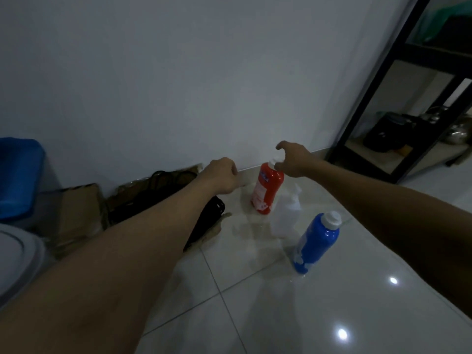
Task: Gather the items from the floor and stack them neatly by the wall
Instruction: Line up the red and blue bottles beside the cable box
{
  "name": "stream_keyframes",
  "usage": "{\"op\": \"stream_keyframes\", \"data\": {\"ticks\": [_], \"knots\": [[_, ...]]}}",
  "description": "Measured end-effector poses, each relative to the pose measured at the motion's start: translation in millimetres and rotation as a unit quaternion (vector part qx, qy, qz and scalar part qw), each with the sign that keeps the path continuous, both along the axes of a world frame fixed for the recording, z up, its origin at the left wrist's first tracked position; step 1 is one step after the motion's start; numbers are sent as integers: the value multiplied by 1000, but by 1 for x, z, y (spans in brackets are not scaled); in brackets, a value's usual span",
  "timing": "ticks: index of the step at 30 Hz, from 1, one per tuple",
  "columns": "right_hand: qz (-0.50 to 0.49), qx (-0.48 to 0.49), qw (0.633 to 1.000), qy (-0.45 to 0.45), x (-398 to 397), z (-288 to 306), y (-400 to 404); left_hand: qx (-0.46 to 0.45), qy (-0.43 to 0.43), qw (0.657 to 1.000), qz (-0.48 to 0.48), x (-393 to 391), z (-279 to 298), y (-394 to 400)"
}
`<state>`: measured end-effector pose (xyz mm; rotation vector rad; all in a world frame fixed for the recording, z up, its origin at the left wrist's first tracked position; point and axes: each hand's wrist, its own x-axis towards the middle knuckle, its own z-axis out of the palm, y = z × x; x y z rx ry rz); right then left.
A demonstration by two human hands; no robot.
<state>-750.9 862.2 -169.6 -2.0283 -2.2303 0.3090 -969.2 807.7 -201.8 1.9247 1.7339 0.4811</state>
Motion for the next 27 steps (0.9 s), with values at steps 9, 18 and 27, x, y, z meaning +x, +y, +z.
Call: {"op": "stream_keyframes", "data": {"ticks": [9, 18, 27], "knots": [[-8, -34, 999, 14, -3, -45, 36, -18, -15, 999, -31, 30, -19, 24], [65, 50, 992, 99, -8, -37, 50, -14, -49, 999, 1, 38, -31, 38], [219, -4, 974, 61, -47, -44, 60, 7, -83, 992, 92, -4, -32, 45]]}}
